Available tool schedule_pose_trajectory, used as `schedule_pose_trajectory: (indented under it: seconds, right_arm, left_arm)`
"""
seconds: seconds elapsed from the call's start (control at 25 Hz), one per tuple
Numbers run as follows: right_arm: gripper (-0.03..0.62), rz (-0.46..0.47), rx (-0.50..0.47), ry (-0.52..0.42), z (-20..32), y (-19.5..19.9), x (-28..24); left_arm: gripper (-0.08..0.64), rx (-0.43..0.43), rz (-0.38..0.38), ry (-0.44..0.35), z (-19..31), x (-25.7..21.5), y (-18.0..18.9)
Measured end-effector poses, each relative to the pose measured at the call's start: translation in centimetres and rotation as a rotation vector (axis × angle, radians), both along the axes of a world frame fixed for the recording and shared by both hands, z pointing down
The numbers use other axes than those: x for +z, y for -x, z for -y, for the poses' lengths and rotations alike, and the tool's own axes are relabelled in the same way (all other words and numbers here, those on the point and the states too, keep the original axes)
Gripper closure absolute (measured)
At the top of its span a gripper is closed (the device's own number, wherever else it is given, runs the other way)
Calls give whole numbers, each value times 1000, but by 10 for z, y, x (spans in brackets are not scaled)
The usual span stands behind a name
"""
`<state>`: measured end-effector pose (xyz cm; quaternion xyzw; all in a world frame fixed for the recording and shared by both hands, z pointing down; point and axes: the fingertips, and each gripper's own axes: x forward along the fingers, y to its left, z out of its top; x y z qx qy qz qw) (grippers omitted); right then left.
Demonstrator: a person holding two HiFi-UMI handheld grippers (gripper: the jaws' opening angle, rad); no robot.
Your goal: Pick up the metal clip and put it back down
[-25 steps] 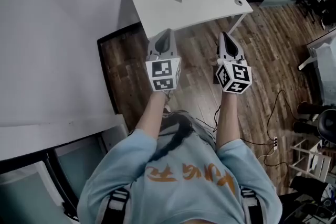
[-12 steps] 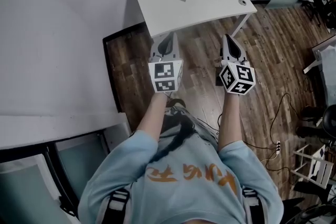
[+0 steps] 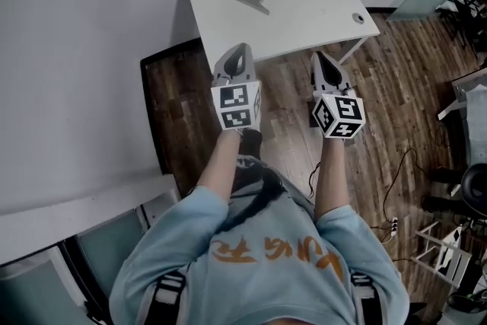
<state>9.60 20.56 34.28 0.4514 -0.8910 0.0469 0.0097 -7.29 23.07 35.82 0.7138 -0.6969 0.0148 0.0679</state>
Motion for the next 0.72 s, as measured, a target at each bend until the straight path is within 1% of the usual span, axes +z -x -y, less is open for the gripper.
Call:
schedule_pose_trajectory:
  seconds: [0.08, 0.2, 0.32, 0.44, 0.52, 0.6, 0.72]
  right_arm:
    - [580, 9, 29, 11, 48, 1, 7]
    - [580, 22, 44, 35, 115, 21, 16]
    - [580, 34, 30, 52, 182, 46, 19]
    - [580, 30, 26, 85, 246, 70, 34]
    - [580, 27, 26, 104, 273, 79, 42]
    - [580, 18, 12, 137, 284, 85, 55]
    - [580, -6, 2, 209, 297, 83, 84]
  left_arm:
    - [536, 31, 6, 3, 47, 5, 0]
    - [536, 53, 26, 19, 113, 9, 14]
    - [536, 55, 54, 36, 177, 12, 38]
    - [537, 35, 48, 77, 233, 29, 65]
    - [536, 23, 35, 106, 260, 42, 77]
    - [535, 8, 19, 139, 275, 56, 84]
    - [535, 0, 6, 185, 289, 75, 84]
